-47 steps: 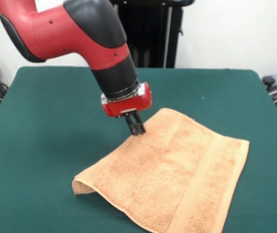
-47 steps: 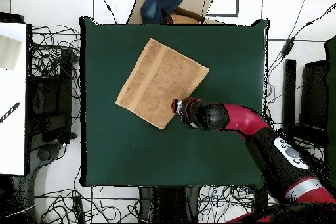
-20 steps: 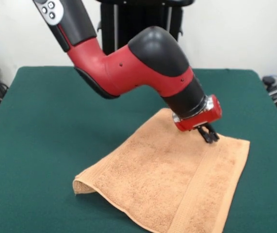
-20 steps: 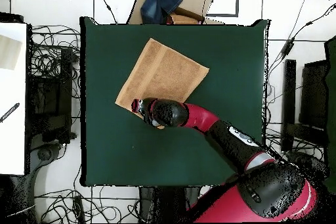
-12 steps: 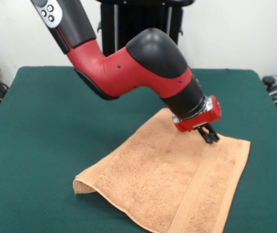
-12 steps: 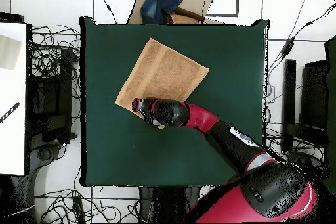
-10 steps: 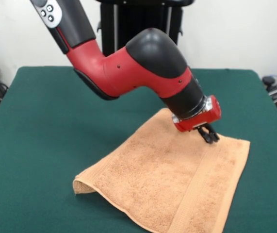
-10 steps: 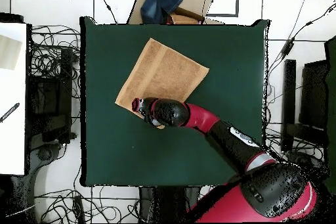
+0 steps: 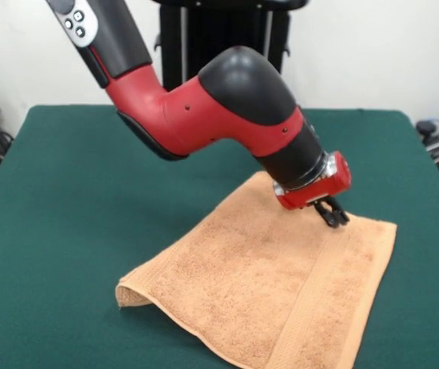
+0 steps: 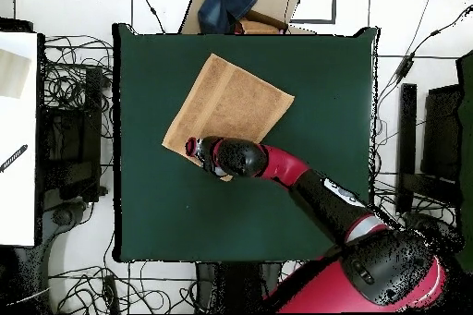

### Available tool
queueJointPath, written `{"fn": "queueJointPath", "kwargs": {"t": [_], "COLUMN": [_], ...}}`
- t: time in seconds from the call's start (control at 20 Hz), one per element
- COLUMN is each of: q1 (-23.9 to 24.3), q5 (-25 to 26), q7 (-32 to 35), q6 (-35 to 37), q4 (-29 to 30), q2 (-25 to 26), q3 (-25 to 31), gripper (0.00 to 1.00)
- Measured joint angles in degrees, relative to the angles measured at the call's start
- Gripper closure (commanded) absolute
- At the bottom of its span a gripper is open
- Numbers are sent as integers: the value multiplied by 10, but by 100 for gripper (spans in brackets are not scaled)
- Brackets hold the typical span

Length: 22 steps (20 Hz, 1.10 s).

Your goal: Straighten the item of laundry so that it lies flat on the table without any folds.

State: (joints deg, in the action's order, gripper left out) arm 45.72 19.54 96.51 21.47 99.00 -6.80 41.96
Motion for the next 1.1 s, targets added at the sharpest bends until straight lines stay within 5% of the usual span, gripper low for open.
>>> {"fn": "queueJointPath", "kwargs": {"t": [0.7,1.1], "q1": [-3,-41], "q5": [-4,-4], "q7": [0,0], "q6": [0,0], "q4": [0,-10], "q2": [46,30], "q3": [23,19], "gripper": [100,100]}}
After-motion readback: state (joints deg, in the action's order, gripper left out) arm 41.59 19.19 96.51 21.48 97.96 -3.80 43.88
